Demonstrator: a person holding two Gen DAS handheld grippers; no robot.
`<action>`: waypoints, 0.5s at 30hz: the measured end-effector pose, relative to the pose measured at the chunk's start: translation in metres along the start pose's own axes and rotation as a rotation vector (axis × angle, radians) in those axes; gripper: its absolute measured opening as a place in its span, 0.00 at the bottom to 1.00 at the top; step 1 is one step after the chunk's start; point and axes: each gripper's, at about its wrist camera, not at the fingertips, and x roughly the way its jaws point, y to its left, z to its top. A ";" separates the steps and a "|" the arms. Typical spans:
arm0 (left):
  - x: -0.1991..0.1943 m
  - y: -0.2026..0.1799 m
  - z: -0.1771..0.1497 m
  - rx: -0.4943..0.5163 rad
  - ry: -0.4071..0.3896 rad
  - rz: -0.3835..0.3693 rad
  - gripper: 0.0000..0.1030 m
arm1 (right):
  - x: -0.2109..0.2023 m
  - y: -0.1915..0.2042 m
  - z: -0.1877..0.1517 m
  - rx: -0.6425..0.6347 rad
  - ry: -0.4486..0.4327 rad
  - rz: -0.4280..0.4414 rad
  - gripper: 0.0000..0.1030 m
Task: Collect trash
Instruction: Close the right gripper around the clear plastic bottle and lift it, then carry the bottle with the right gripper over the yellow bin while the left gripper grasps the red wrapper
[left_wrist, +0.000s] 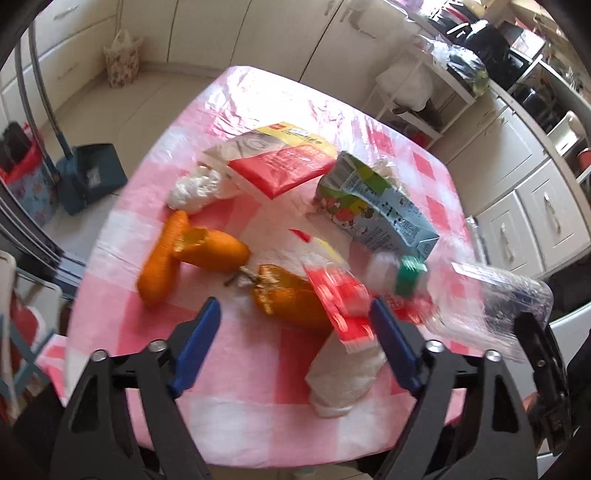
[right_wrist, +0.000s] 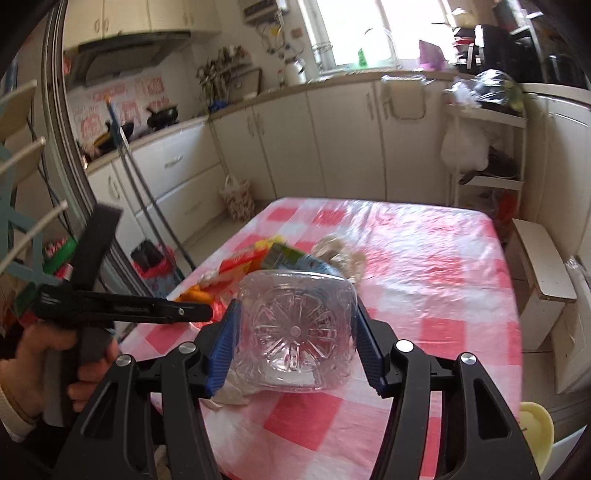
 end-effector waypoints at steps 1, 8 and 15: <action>0.002 -0.002 -0.001 0.000 0.007 -0.003 0.71 | -0.005 -0.005 0.000 0.011 -0.014 -0.002 0.55; 0.013 -0.015 -0.006 -0.001 0.050 -0.078 0.69 | -0.019 -0.021 -0.004 0.058 -0.039 -0.023 0.55; 0.024 -0.042 -0.011 0.060 0.063 -0.065 0.69 | -0.040 -0.042 -0.008 0.133 -0.080 -0.036 0.55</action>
